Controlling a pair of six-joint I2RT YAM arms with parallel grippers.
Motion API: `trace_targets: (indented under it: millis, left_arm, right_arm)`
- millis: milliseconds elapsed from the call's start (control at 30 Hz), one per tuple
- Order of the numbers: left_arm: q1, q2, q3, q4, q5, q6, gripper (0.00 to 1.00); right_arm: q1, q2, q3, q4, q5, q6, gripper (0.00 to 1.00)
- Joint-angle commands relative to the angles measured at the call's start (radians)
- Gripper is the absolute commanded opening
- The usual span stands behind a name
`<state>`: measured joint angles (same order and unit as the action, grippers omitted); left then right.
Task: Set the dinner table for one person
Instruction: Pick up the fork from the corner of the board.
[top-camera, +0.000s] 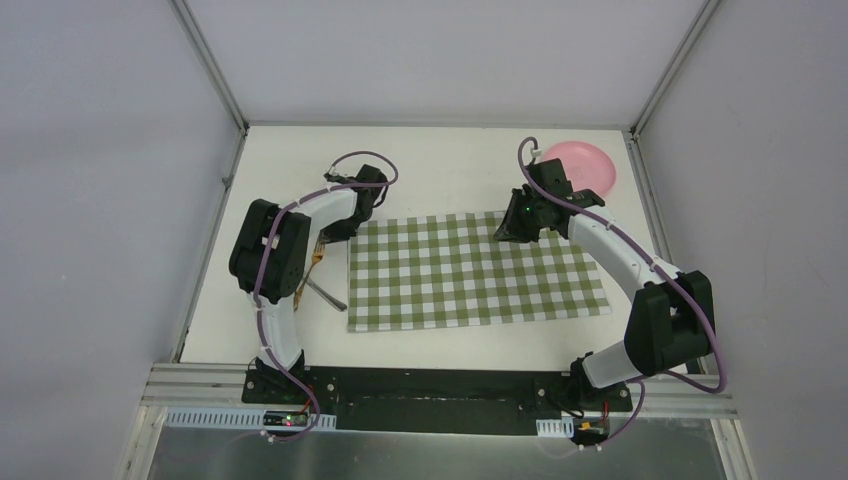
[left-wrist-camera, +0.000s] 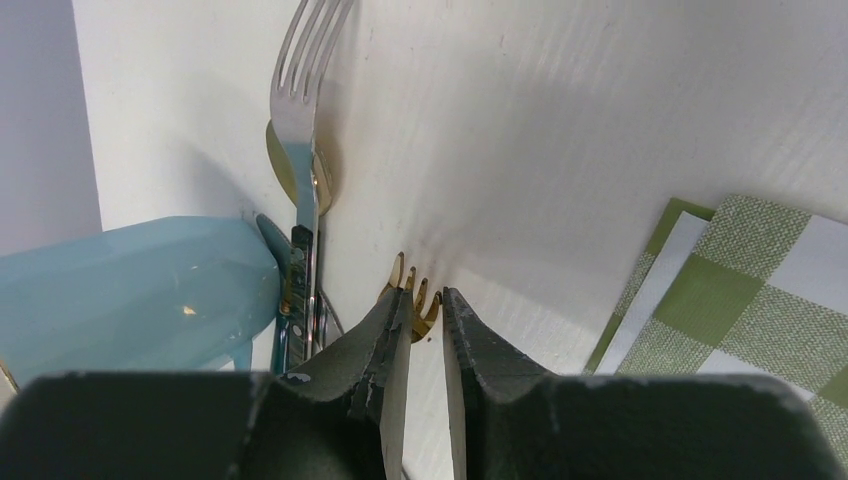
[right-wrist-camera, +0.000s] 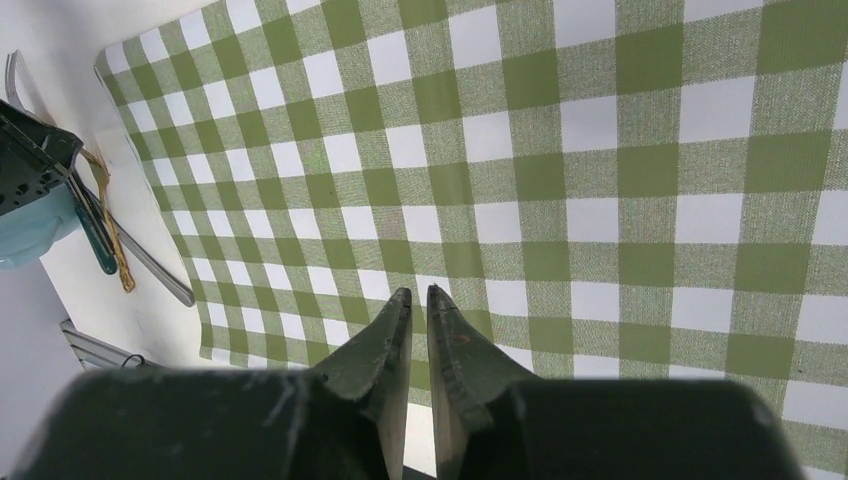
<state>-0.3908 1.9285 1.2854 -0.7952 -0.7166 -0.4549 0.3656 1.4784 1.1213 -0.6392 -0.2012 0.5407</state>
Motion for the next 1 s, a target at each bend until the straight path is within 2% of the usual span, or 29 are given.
trace_targets:
  millis: [0,967]
  left_arm:
    - [0.013,0.006,0.035,-0.016,-0.051,0.007,0.2]
    - [0.017,0.077,0.077,-0.064,-0.106,-0.007,0.19]
  right_arm:
    - [0.006,-0.017,0.012,0.042,-0.018,-0.014,0.14]
    - [0.006,-0.016,0.009,0.05,-0.045,-0.015,0.14]
